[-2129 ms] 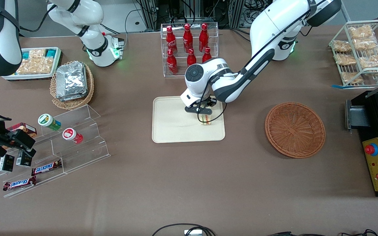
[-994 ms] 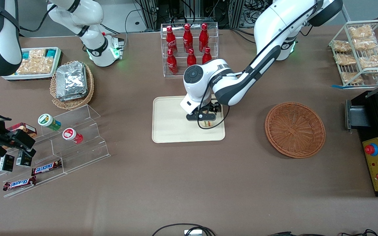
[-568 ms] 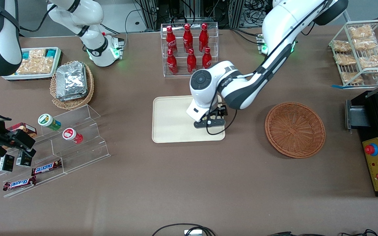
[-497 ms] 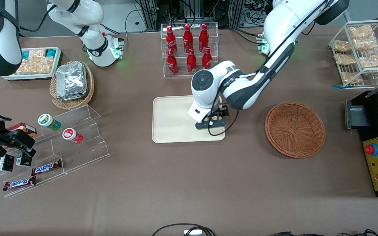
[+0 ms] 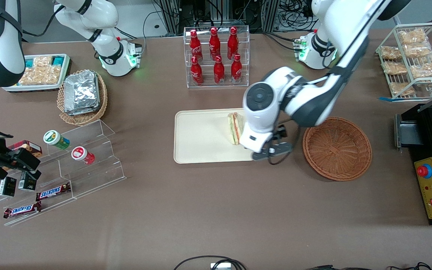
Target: Place sandwich from basket to tray
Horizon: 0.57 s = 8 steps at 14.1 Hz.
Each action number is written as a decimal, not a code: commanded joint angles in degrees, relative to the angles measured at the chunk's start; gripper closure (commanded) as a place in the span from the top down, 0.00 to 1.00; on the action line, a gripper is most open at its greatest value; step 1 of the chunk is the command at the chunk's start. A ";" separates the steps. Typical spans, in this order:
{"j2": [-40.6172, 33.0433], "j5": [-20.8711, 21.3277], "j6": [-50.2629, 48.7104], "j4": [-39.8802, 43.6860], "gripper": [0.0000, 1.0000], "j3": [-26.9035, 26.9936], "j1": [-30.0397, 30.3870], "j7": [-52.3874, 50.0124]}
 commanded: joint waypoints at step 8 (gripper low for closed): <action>-10.78 -8.05 -6.80 -1.00 0.99 0.12 13.99 16.37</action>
